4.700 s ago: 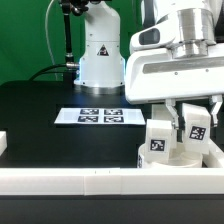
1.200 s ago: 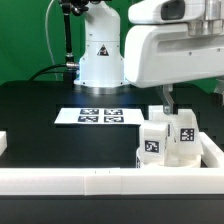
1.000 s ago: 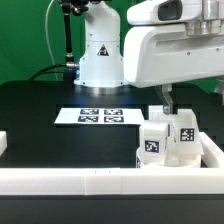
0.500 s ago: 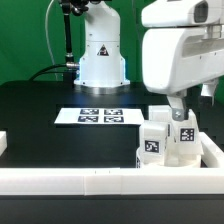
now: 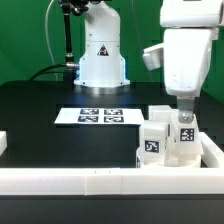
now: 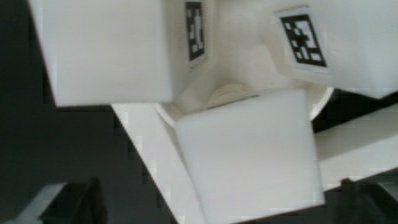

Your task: Assemble stool

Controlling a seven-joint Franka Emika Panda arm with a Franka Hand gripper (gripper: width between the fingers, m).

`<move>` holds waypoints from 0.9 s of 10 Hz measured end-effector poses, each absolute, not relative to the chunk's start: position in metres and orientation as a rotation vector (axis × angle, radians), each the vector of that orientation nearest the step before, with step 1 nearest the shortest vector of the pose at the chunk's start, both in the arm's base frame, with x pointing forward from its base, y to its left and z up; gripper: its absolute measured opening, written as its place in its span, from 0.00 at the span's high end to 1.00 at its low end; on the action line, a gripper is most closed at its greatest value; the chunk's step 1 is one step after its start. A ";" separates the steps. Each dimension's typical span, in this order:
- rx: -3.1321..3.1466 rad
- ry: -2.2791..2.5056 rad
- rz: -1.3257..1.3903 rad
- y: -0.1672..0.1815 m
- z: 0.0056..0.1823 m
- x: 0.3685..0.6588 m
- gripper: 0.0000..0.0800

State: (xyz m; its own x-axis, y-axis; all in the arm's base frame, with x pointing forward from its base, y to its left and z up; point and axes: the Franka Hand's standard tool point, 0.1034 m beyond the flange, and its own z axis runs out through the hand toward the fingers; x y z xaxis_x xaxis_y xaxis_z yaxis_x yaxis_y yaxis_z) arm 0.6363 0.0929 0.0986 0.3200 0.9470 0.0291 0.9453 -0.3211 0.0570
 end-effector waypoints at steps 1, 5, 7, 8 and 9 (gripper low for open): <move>2.482 1.868 0.082 0.095 0.098 0.635 0.19; 2.333 2.019 0.051 0.091 0.095 0.634 0.19; 2.358 1.992 0.050 0.091 0.094 0.634 0.31; 2.369 1.980 0.050 0.092 0.094 0.634 0.48; 2.377 1.972 0.050 0.092 0.094 0.634 0.48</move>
Offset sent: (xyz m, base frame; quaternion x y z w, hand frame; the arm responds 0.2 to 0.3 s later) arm 0.0014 0.0062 -0.0014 -0.0013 0.0095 0.0089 0.9999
